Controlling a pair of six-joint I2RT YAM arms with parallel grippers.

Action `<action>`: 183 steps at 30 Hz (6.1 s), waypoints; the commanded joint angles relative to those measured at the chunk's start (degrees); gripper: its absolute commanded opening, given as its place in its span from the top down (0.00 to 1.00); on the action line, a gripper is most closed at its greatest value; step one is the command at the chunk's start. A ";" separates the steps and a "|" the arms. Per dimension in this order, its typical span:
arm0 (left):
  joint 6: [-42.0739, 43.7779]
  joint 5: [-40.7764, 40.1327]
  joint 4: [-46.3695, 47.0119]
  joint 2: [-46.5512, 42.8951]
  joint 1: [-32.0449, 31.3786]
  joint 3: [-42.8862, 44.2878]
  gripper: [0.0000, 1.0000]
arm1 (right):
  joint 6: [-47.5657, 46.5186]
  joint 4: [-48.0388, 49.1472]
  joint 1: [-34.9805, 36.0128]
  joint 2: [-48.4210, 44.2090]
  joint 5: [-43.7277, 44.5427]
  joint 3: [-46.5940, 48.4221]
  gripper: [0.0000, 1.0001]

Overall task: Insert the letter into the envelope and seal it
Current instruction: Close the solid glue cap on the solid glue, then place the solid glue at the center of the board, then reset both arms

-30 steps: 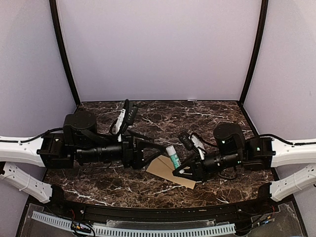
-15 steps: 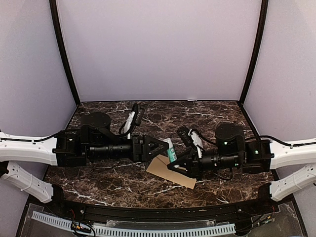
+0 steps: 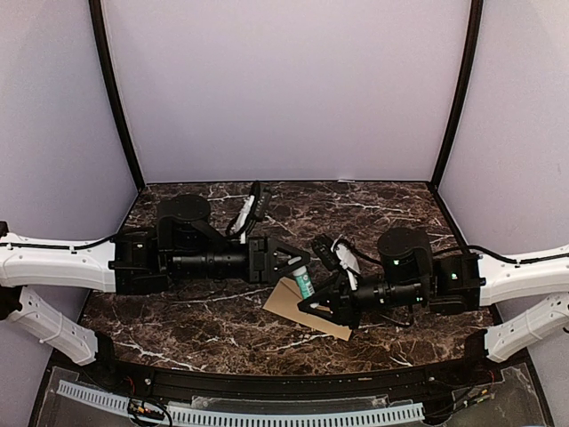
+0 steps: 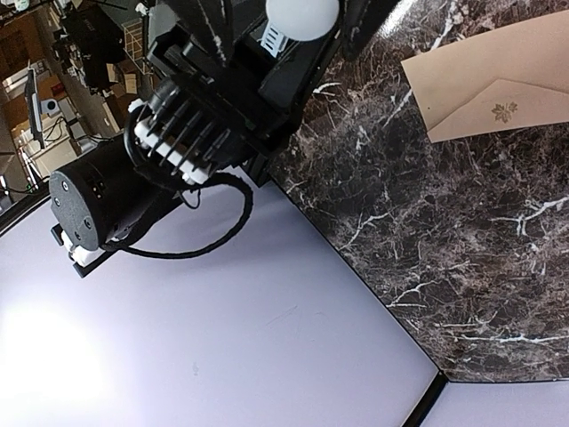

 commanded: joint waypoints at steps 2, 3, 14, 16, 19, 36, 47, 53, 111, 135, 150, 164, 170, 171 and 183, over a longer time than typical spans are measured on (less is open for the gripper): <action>0.36 1.37 0.37 0.01 0.21 1.20 0.66 | -0.05 2.11 0.43 0.38 0.13 1.20 1.00; 0.32 1.38 0.09 0.08 0.21 1.13 0.69 | 0.03 2.06 0.44 0.38 0.36 1.27 1.00; -0.07 3.21 0.01 1.23 0.21 0.43 0.83 | 0.77 0.45 0.48 0.90 2.14 2.71 1.00; -0.22 4.01 0.02 1.61 0.21 0.43 0.90 | 1.36 0.39 0.46 0.92 2.82 3.06 1.00; -0.82 4.97 0.52 1.95 0.21 -0.59 0.97 | 2.42 0.19 0.40 0.90 4.72 3.46 1.00; -2.35 10.49 2.04 5.80 -0.73 -4.39 1.00 | 5.85 2.48 -6.12 2.27 5.00 5.95 1.00; -0.20 8.05 0.47 5.33 -0.76 -3.11 0.57 | 2.60 2.33 -5.82 3.71 -4.07 5.82 1.00; -0.38 5.63 0.67 4.22 -0.76 -3.43 0.55 | 2.62 2.89 -5.58 3.79 -4.34 5.25 1.00; 12.58 -15.93 -0.17 -2.54 22.76 -13.82 0.93 | 6.77 -1.74 -10.14 -4.25 18.25 -2.00 0.01; 19.41 -36.14 21.50 8.59 38.17 -25.09 0.89 | 12.98 1.86 -18.57 -15.69 26.19 -14.43 0.01; 18.27 -36.10 22.84 13.24 38.17 -27.39 0.75 | 14.39 1.71 -20.15 -14.78 23.36 -14.13 0.01; 15.73 -33.53 17.47 6.25 38.17 -27.98 0.28 | 13.76 1.18 -20.76 -14.97 22.79 -13.69 0.01; 18.27 -30.97 7.01 -5.28 38.58 -26.10 0.13 | 9.83 -0.51 -24.74 -11.22 18.20 -9.68 0.01; 18.87 -30.21 5.53 -6.17 38.99 -24.70 0.11 | 9.13 -1.01 -26.25 -9.88 16.94 -8.64 0.01; 20.05 -12.48 3.03 -8.33 68.32 -21.44 0.09 | 3.28 6.83 -56.97 -0.79 4.65 -8.22 0.01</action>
